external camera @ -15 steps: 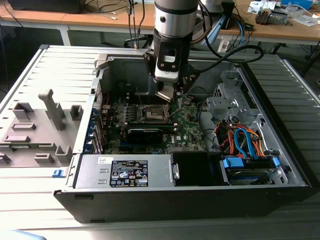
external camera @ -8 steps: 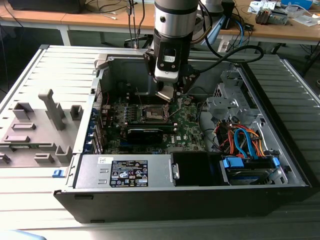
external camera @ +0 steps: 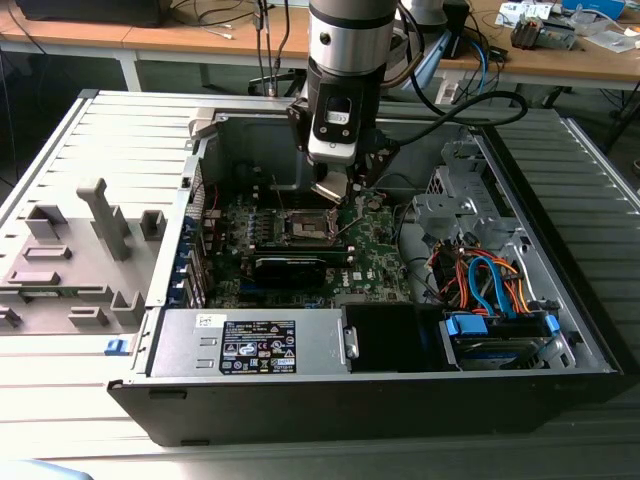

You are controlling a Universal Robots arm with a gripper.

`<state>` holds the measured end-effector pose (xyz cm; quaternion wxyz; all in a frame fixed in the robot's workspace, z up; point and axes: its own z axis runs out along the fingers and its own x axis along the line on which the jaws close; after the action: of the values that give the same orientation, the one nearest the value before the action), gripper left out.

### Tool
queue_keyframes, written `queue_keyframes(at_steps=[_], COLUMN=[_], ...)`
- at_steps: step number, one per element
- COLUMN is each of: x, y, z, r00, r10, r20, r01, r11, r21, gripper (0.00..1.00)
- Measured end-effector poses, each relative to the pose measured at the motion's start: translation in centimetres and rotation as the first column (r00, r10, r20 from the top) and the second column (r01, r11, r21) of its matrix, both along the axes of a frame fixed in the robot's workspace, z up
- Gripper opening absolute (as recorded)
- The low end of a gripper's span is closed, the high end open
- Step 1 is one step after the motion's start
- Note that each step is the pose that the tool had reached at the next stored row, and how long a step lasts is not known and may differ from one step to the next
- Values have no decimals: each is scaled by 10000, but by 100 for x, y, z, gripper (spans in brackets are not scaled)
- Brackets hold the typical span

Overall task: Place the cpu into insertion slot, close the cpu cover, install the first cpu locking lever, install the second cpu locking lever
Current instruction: 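Place the cpu into insertion slot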

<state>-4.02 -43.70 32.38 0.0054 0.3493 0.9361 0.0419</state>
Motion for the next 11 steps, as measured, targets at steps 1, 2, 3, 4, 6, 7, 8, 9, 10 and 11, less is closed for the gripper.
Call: queue_keyframes(at_steps=[1,2,3,4,6,7,8,9,10,11], x=[0,0,0,0,0,0,0,0,0,0], y=[0,0,0,0,0,0,0,0,0,0], z=[0,0,0,0,0,0,0,0,0,0], r00=[10000,10000,10000,10000,10000,10000,10000,10000,10000,10000], r10=[-9,-17,-24,-33,-49,-57,-67,-74,-87,-95], r20=[0,-1,0,0,0,0,-1,0,0,0], r01=[9,17,24,33,49,57,67,74,87,95], r11=[10000,10000,10000,10000,10000,10000,10000,10000,10000,10000], r21=[0,0,0,0,0,-1,-1,-1,0,0], gripper=[55,55,55,55,55,55,55,55,55,55])
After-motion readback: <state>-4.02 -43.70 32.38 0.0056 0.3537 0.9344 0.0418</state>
